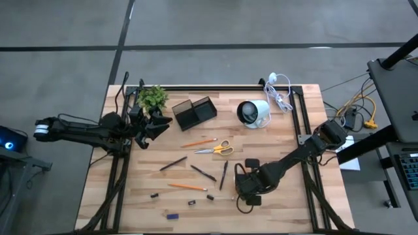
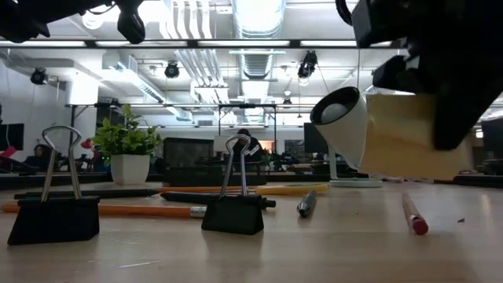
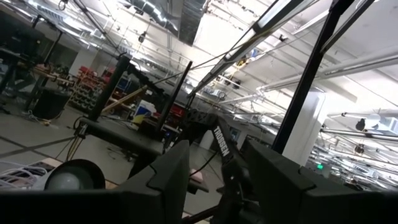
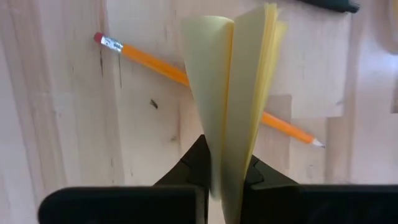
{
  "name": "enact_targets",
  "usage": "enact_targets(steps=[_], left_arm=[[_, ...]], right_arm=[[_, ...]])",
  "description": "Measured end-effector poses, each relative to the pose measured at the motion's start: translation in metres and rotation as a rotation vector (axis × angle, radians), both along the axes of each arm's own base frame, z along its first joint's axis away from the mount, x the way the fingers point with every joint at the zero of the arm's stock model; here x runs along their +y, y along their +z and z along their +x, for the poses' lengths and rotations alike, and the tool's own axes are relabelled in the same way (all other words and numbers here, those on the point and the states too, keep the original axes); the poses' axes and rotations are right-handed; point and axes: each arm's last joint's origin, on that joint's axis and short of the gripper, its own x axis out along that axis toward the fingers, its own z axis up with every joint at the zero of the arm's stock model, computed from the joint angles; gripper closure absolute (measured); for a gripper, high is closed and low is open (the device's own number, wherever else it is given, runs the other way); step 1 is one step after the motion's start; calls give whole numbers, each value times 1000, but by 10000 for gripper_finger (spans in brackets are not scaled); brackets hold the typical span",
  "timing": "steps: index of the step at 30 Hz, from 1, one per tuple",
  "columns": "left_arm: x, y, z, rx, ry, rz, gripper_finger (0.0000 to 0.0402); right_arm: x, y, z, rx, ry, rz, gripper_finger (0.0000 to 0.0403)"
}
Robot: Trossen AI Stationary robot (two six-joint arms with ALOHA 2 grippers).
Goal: Pick and place office supplies into organizer
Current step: Put the yellow sticky note into the black desk organizer
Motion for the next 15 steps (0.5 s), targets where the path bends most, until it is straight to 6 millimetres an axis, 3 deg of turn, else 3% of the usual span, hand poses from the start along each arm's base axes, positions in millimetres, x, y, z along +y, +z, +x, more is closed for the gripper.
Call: enact_targets(steps=[7, 15], left_arm=[[0, 0, 0, 0, 0, 0, 256], [0, 0, 0, -1, 0, 0, 256]], right_arm=[[-3, 21, 10, -65, 67, -115, 392], [-27, 32, 29, -98, 115, -164, 392]])
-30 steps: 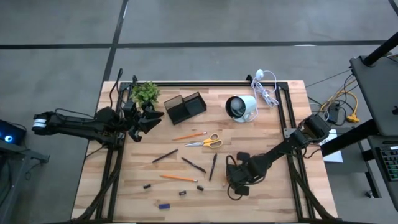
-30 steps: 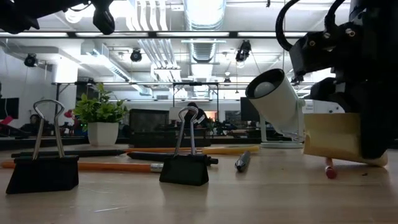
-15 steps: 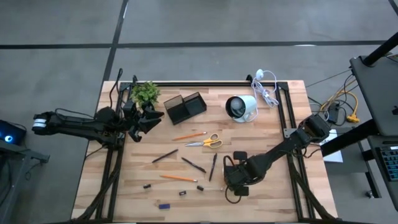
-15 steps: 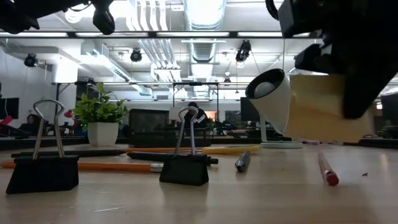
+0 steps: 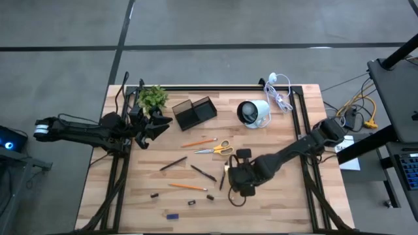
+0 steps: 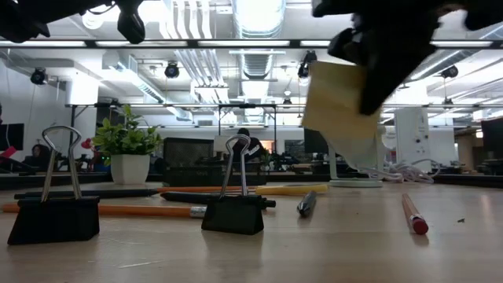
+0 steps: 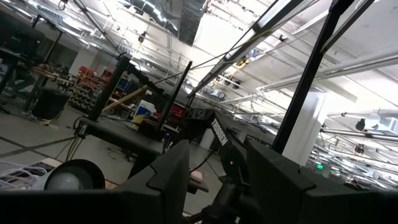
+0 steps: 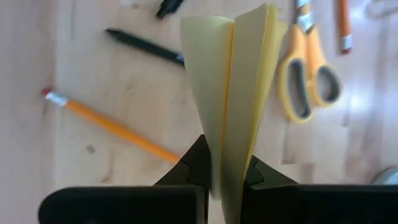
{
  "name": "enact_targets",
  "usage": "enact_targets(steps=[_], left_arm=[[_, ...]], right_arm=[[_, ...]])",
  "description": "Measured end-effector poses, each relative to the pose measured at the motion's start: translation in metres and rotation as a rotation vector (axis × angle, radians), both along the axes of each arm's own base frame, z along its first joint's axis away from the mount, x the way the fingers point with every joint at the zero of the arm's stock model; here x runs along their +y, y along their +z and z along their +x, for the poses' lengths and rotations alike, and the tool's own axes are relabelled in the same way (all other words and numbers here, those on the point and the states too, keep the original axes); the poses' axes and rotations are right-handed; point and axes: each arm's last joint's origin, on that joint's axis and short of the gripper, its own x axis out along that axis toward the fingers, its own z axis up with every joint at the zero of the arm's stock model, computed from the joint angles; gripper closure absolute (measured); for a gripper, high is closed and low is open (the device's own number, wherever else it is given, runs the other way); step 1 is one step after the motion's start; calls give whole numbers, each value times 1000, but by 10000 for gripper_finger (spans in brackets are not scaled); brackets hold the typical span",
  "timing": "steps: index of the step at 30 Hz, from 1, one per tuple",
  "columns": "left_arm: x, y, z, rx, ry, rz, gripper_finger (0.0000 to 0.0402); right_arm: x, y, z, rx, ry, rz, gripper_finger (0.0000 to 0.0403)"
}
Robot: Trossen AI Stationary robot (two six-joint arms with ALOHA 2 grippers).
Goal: Pick and place office supplies into organizer
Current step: Put the yellow sticky note into the black desk organizer
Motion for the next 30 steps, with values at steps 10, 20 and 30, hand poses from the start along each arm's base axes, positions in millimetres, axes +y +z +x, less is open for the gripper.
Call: enact_targets(steps=[10, 20, 30], left_arm=[[0, 0, 0, -1, 0, 0, 256], [0, 0, 0, -1, 0, 0, 256], [0, 0, 0, -1, 0, -2, 256]], right_arm=[[-38, 20, 25, -43, 58, -34, 392], [-87, 36, 47, -106, 83, -80, 392], [-134, 43, 57, -130, 106, -143, 392]])
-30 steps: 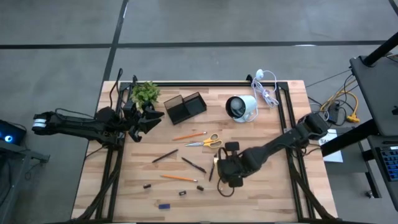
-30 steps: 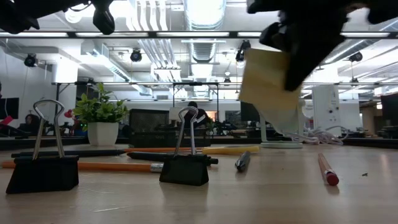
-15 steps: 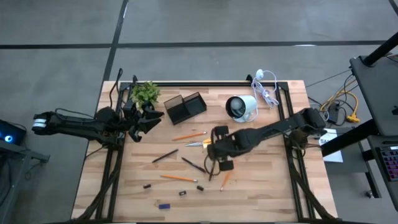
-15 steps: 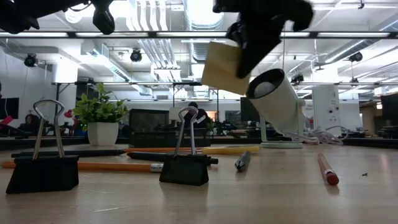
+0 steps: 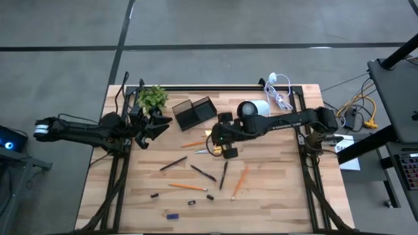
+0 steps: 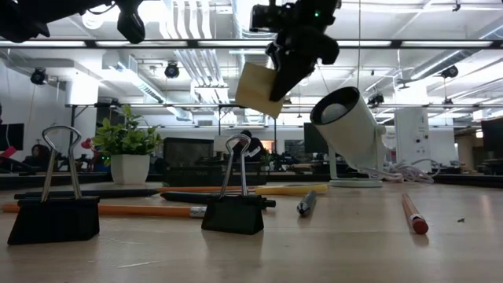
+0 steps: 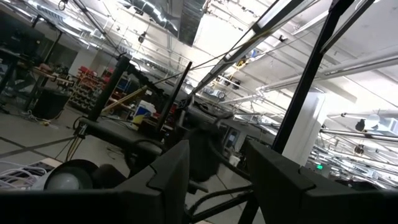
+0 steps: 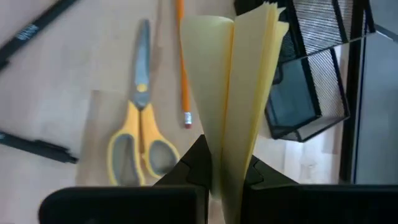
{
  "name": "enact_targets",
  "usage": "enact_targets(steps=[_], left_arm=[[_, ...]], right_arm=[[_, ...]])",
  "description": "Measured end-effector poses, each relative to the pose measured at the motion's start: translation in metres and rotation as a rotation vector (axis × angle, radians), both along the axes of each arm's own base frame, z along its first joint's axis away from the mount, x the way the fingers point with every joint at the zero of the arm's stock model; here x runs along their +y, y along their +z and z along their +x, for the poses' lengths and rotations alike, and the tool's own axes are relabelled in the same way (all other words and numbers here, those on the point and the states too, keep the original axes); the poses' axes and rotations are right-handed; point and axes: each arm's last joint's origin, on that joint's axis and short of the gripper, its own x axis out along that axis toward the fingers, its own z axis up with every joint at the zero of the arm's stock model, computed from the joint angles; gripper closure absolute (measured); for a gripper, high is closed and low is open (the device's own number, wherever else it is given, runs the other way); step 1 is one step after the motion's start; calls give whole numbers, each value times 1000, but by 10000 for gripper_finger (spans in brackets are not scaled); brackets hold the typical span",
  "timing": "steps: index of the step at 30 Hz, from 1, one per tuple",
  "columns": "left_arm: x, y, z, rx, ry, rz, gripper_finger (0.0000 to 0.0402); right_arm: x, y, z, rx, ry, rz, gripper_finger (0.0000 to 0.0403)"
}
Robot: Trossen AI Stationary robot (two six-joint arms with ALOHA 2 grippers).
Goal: Pick and place office supplies into organizer
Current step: Put the yellow sticky note into the black desk organizer
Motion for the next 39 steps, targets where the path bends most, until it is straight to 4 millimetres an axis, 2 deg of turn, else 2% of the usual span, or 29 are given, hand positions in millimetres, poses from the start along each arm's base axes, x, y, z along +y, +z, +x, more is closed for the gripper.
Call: enact_targets(steps=[13, 27, 35, 39], left_arm=[[0, 0, 0, 2, 0, 0, 256], [0, 0, 0, -1, 1, 0, 256], [0, 0, 0, 0, 13, -5, 256], [1, -1, 2, 6, 26, -11, 256]], right_arm=[[-48, 5, 7, -65, 45, -18, 392], [-102, 9, 4, -110, 68, -61, 392], [-120, 11, 7, -164, 76, -105, 392], [-125, 6, 12, -188, 98, -95, 392]])
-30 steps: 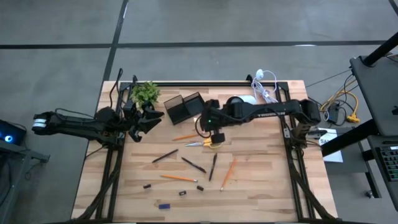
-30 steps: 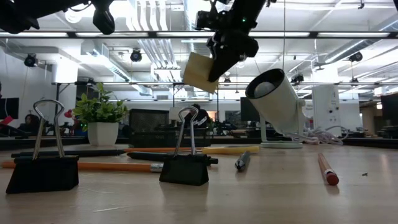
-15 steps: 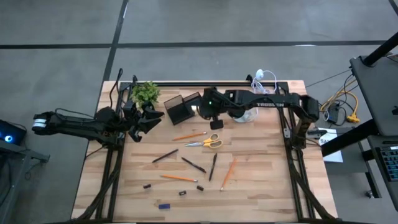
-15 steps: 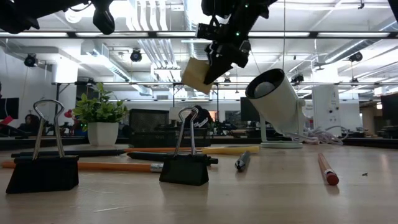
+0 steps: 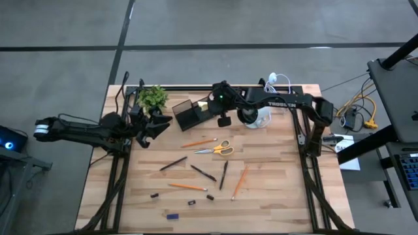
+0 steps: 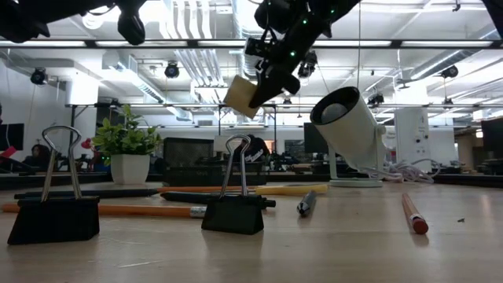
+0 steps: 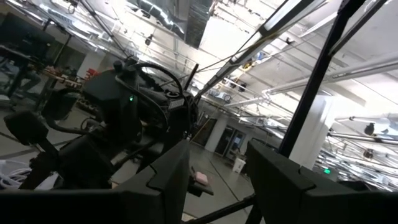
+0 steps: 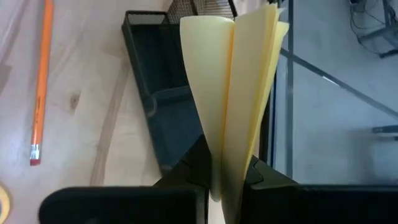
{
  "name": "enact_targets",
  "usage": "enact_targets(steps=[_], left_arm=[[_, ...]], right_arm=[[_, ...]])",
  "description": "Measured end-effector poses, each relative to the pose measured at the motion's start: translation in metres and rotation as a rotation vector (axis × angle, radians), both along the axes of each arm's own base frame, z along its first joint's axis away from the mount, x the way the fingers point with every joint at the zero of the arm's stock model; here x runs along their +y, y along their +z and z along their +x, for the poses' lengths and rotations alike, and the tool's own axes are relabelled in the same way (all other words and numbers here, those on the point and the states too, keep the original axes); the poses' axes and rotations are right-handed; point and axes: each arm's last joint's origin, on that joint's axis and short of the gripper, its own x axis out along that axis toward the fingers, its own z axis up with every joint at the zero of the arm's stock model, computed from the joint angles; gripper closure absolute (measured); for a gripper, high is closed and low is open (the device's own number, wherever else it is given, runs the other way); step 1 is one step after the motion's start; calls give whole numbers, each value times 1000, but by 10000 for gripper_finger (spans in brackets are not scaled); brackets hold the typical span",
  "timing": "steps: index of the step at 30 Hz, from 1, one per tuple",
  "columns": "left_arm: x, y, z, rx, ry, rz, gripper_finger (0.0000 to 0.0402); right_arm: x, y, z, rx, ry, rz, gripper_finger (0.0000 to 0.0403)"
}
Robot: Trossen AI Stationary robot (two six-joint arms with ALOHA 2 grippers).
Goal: Pick and place office supplies into organizer
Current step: Put the yellow sticky note into the black desk organizer
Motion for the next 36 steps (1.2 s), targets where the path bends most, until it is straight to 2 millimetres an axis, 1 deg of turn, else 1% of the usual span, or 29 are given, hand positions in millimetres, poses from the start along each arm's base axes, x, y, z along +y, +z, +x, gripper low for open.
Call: enact_targets(steps=[7, 18, 25, 30, 33, 36], left_arm=[[0, -2, 2, 15, 6, -3, 256], [0, 0, 2, 6, 9, -6, 256], [0, 0, 2, 6, 9, -6, 256], [0, 0, 1, -5, 9, -6, 256], [0, 1, 1, -12, 10, -6, 256], [0, 1, 1, -13, 9, -6, 256]], right_arm=[[-7, -17, 9, 14, 16, -7, 392], [-16, -39, 16, 61, 47, -35, 392], [-17, -39, 17, 62, 41, -41, 392], [-17, -36, 16, 64, 36, -63, 392], [-17, -30, 16, 89, 70, -105, 392], [-18, -22, 19, 71, 90, -134, 392]])
